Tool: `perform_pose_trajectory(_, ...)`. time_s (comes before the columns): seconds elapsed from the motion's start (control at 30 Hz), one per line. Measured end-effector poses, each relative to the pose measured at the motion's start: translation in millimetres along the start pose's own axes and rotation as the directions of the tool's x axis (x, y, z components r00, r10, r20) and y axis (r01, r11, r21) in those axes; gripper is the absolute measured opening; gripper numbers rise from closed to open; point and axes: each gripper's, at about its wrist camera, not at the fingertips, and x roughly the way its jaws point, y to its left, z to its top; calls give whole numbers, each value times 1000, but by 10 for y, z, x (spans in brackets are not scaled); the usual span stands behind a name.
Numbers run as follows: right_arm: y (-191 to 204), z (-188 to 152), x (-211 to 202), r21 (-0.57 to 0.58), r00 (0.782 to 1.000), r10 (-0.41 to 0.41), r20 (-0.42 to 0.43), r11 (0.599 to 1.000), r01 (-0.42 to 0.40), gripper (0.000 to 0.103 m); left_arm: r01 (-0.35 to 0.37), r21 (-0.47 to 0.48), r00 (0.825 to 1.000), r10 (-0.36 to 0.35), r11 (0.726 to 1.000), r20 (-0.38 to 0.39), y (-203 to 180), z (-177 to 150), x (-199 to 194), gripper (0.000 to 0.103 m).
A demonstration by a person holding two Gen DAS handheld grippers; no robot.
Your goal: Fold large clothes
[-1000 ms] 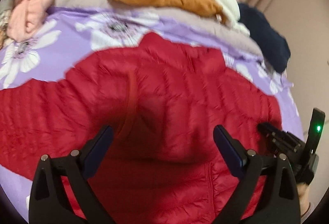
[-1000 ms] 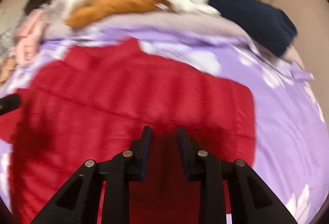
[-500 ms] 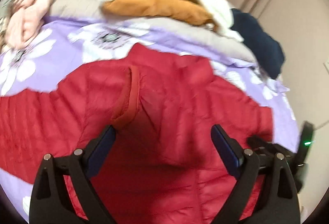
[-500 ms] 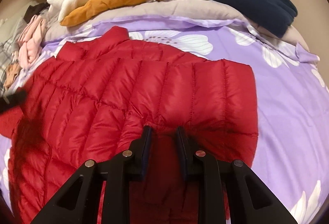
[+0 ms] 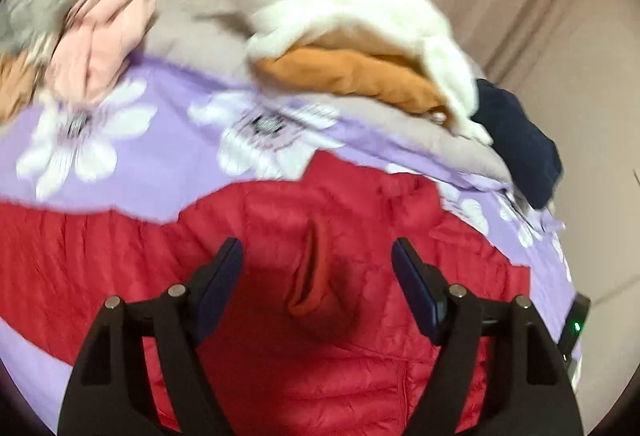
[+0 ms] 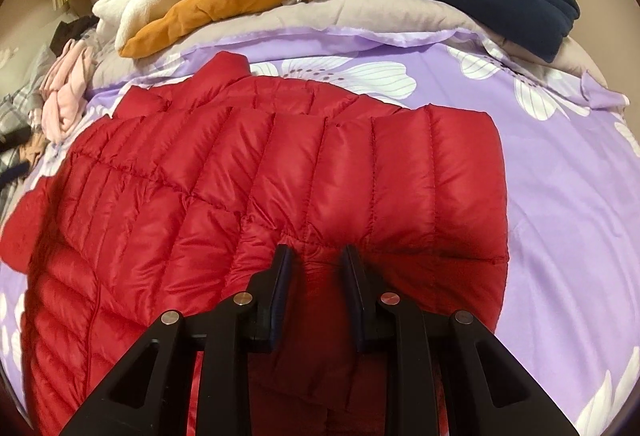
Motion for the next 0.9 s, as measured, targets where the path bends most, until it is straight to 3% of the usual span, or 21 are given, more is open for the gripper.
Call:
perform_pose_trajectory(0.07,-27,-11,-6,20,1000,13,8,1000,-13,25,40,85,999,-38,996,-31,-232,-21,87,77)
perform_pose_trajectory(0.13,-62,-16,-15,54,1000,29,12,998,-29,25,87,101,992,-76,991,-104,-356,-116,332,76)
perform_pose_trajectory(0.2,-87,-19,-31,77,999,44,9,996,-44,25,89,103,981,-70,991,-179,-374,-228,632,75)
perform_pose_trajectory(0.27,-205,-29,-58,137,995,103,10,985,-104,25,67,93,953,-36,993,-302,-361,-441,1002,75)
perform_pose_trajectory(0.33,-466,-68,-72,253,977,210,26,944,-209,25,64,96,942,-28,993,-333,-338,-583,1136,76)
perform_pose_trajectory(0.43,-809,-166,-96,376,950,308,56,875,-305,25,75,127,948,-32,989,-316,-381,-608,1077,77)
perform_pose_trajectory(0.67,-1111,-26,-470,450,955,223,194,845,-289,26,72,166,948,-15,984,-319,-465,-604,1141,81)
perform_pose_trajectory(0.77,-978,149,-354,413,959,224,172,868,-276,26,76,166,949,-20,983,-316,-466,-601,1153,81)
perform_pose_trajectory(0.87,-1008,207,-67,436,991,110,73,890,-131,26,78,167,947,-21,983,-320,-429,-609,1130,81)
perform_pose_trajectory(0.9,-1082,179,54,464,995,98,34,880,-103,16,77,170,947,-18,982,-321,-435,-616,1126,81)
